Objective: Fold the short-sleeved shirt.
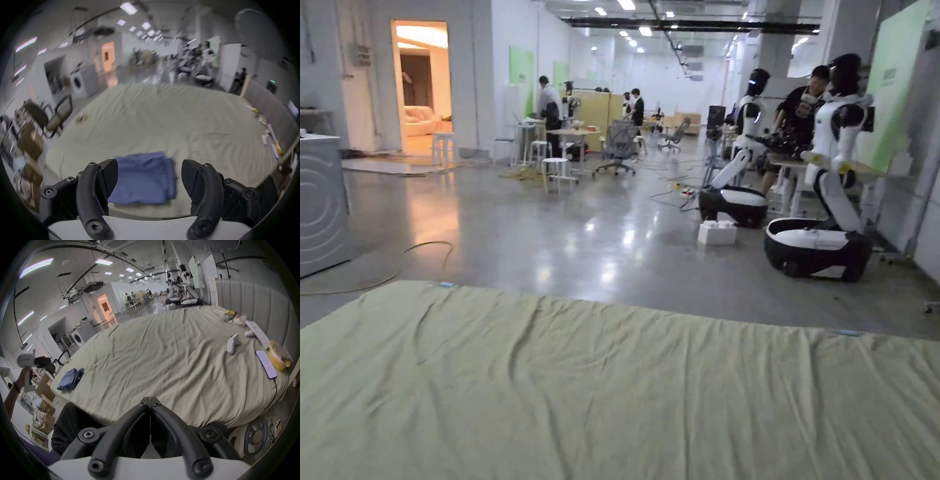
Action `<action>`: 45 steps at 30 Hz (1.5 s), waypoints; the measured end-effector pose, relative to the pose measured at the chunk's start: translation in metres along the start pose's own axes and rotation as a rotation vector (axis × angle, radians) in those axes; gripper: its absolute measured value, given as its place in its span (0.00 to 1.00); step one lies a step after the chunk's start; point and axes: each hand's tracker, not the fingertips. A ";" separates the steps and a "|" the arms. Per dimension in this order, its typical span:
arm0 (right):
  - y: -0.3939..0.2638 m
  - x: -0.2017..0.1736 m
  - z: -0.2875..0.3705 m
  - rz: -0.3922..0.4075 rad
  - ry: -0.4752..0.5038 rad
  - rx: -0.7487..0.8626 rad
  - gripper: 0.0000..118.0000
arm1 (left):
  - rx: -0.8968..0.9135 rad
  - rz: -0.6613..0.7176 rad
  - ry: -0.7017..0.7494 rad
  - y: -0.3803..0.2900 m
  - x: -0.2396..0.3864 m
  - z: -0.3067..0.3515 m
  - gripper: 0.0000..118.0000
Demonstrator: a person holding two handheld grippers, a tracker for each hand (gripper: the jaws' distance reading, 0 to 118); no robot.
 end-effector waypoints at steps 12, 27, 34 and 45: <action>0.071 -0.049 0.067 0.155 -0.076 0.490 0.00 | 0.524 -0.069 0.084 -0.042 0.165 0.114 0.67; 0.059 -0.045 0.058 0.113 -0.071 0.479 0.00 | 0.496 -0.058 -0.019 -0.028 0.167 0.121 0.00; 0.064 -0.044 0.067 0.119 -0.059 0.527 0.00 | 0.510 -0.007 -0.036 -0.027 0.160 0.122 0.00; 0.063 -0.047 0.070 0.107 -0.051 0.523 0.00 | 0.496 0.013 -0.069 -0.028 0.158 0.126 0.00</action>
